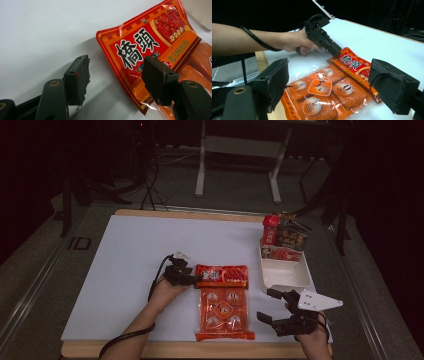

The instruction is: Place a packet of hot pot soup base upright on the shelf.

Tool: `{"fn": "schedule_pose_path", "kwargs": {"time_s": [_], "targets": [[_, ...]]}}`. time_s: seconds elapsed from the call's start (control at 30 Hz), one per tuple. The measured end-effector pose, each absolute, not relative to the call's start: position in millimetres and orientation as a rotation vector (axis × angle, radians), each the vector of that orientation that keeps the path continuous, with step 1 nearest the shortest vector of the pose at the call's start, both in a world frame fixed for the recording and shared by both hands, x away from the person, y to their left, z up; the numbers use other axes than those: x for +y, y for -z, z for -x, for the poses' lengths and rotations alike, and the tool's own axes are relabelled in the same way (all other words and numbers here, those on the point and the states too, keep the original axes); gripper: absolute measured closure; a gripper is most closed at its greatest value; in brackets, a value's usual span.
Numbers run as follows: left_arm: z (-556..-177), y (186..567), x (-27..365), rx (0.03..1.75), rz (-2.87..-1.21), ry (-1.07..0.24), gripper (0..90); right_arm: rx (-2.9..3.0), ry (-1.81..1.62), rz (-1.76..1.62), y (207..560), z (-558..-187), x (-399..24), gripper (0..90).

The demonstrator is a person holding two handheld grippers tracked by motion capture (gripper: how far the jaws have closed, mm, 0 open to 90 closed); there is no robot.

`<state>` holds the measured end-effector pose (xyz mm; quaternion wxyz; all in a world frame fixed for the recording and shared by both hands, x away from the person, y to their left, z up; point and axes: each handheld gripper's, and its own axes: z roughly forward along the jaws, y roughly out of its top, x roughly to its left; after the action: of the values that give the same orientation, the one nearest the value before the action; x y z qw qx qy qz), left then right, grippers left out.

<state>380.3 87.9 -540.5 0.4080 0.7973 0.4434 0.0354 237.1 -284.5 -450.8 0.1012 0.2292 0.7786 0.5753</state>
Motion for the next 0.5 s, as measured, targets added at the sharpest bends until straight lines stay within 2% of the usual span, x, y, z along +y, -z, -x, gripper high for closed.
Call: {"fn": "schedule_pose_path", "kwargs": {"time_s": [0.17,0.43,0.5], "targets": [[-383.5,541.5,86.8,1.115,-2.003,-0.076,49.8,2.297,-1.703,-0.679,450.5,-237.2,-285.2,16.5],[-382.4,541.4,75.0,1.049,-2.035,-0.008,56.5,2.302,-1.701,-0.685,451.6,-238.5,-285.0,16.5],[-381.4,541.4,71.0,1.029,-2.051,-0.001,61.9,2.302,-1.703,-0.683,451.5,-238.4,-285.0,16.5]]}}
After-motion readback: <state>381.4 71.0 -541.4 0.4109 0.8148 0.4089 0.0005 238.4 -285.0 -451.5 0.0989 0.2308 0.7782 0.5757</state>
